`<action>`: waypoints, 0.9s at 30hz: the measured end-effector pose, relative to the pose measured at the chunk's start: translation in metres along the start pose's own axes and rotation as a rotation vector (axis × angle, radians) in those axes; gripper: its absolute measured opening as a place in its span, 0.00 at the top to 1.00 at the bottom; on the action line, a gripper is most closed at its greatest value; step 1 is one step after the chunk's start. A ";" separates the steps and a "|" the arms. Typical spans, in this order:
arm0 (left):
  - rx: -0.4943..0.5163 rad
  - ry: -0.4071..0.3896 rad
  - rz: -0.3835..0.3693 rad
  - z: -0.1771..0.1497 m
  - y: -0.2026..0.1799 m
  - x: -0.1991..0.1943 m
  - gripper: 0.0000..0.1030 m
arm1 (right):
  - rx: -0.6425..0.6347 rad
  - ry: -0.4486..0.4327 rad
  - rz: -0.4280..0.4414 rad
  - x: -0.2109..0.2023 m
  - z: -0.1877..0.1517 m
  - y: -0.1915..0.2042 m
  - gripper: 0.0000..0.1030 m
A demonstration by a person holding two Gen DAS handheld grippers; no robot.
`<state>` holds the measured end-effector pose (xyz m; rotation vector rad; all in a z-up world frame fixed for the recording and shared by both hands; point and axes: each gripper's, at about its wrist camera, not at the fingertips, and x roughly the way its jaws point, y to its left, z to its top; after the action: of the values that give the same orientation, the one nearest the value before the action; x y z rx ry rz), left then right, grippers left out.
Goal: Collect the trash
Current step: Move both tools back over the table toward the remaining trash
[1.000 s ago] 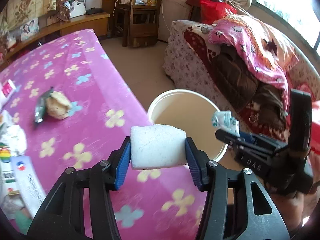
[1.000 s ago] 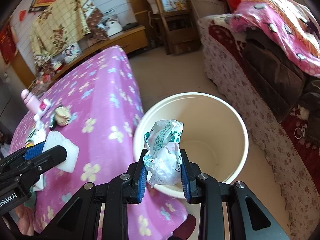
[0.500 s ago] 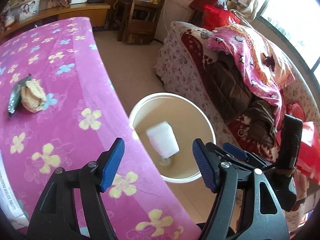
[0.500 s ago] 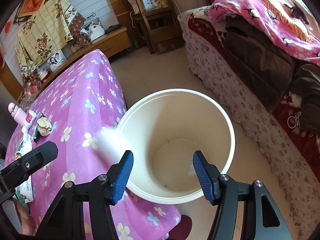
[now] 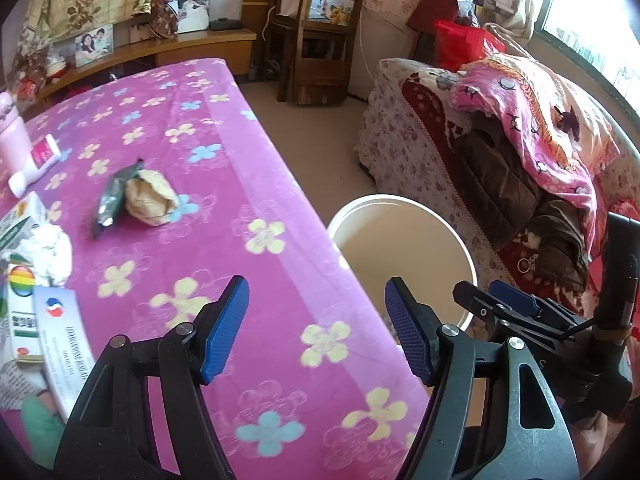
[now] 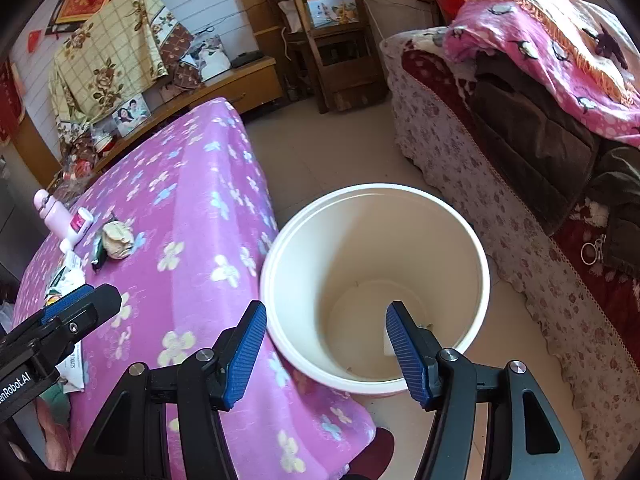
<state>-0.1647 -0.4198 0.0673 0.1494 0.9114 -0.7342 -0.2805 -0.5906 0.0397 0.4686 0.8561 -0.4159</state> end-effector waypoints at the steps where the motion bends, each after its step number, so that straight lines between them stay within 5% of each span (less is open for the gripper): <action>1: -0.001 -0.005 0.008 -0.001 0.002 -0.003 0.32 | -0.006 -0.004 0.003 -0.002 -0.001 0.004 0.42; 27: -0.035 -0.062 0.149 -0.047 0.077 -0.084 0.32 | -0.161 0.004 0.125 -0.017 -0.028 0.120 0.37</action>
<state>-0.1797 -0.2990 0.0887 0.1612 0.8442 -0.5812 -0.2444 -0.4745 0.0639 0.3712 0.8523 -0.2293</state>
